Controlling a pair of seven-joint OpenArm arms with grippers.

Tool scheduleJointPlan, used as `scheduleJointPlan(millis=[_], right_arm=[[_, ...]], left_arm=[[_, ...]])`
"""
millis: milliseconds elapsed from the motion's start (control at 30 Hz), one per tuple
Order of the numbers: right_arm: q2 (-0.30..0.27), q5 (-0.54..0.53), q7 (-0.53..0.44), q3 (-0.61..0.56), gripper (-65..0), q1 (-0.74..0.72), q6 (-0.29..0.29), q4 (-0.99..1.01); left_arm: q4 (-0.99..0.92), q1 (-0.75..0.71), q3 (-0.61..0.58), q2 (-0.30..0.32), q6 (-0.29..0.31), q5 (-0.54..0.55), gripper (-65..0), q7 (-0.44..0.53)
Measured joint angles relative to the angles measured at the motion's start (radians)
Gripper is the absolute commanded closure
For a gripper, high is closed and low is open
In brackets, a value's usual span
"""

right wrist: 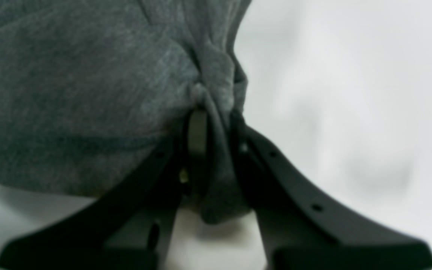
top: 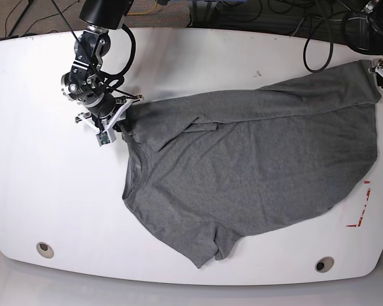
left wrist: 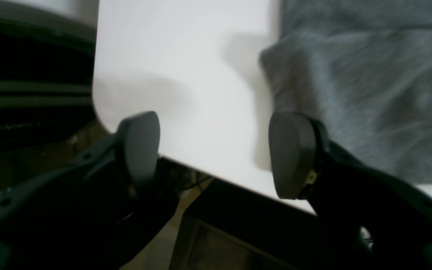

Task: Layout the t-shirt on the table in an organized manner, then fold the t-shirt properly
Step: 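Regrasp the t-shirt edges with both grippers near the shoulders, then pull the t-shirt away from the red mark with both grippers and release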

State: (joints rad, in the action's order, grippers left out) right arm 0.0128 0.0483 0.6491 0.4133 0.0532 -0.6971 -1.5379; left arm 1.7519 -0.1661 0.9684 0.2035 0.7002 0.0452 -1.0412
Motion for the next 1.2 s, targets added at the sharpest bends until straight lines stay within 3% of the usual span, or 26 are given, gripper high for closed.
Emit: scheduleJointPlan(millis=[533,800,900,1067,1200], right_arm=[[0.0,0.0,0.0,0.0,-8.2,0.0,0.0,0.0],[0.001,0.0,0.0,0.0,-8.1,0.0,0.0,0.0],[0.001,0.0,0.0,0.0,-8.1,0.0,0.0,0.0],[0.001,0.0,0.0,0.0,-8.1,0.0,0.0,0.0],[0.001,0.0,0.0,0.0,-7.9,0.0,0.0,0.0]], left_arm=[[-0.193,0.053,-0.071,0.001,-0.003,-0.022,-41.9,-0.002],[-0.254,0.066,-0.082,-0.001,0.0,0.005,-40.4,0.041],[-0.276,0.063,-0.109,0.009,0.0,0.008,-31.8,0.075],[-0.312,0.075,-0.163,0.017,-0.004,0.019,-11.5,0.117],[-0.31,0.077,-0.173,0.013,-0.003,0.026,-9.3,0.122]])
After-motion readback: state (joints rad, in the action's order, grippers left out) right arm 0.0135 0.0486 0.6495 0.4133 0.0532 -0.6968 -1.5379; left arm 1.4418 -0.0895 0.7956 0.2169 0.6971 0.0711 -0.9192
